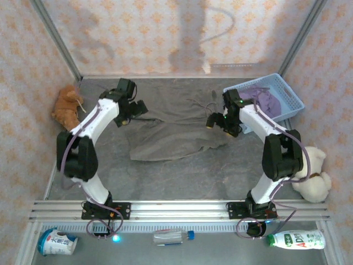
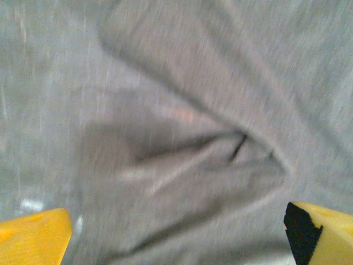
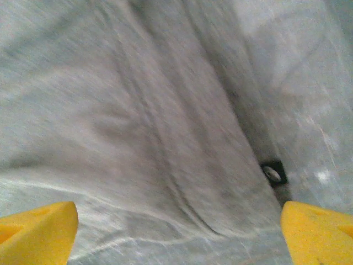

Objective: Fold and stack the mixed laundry pile

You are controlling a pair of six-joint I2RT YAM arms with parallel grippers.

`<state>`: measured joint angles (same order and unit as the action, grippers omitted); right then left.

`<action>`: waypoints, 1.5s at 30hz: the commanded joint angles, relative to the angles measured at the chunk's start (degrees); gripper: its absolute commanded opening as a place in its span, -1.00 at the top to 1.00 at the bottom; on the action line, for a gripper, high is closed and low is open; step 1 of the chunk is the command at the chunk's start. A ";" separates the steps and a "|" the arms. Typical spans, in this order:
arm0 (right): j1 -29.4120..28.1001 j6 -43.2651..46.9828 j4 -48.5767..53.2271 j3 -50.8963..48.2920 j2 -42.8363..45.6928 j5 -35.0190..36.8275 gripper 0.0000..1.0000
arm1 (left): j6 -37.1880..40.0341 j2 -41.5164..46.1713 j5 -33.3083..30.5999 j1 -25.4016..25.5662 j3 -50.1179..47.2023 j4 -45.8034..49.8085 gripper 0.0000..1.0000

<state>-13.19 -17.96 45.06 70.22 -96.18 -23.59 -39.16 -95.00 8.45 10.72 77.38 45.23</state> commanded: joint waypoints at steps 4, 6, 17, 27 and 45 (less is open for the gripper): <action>1.88 -1.34 -8.92 -9.29 2.57 -3.63 -0.83 | -10.98 13.78 1.06 4.34 -21.75 -10.08 -1.00; 2.35 -2.82 -12.22 -10.90 1.26 -3.37 -0.81 | -12.91 17.83 1.31 5.39 -27.45 -12.46 -0.97; 2.74 -6.78 -16.91 -12.37 -2.94 -5.48 0.27 | -29.36 37.89 -5.55 12.29 -46.31 -10.60 -0.70; 2.74 -8.02 -17.28 -15.02 -0.75 -4.51 0.36 | -36.14 42.52 -14.39 11.46 -50.47 -9.06 0.34; 2.73 -7.99 -17.82 -15.48 -0.85 -5.23 0.42 | -23.54 15.92 -8.89 10.97 -30.94 -20.54 -0.19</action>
<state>-10.66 -25.12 26.87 56.40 -98.08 -30.02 -65.82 -78.17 0.84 21.98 45.36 22.94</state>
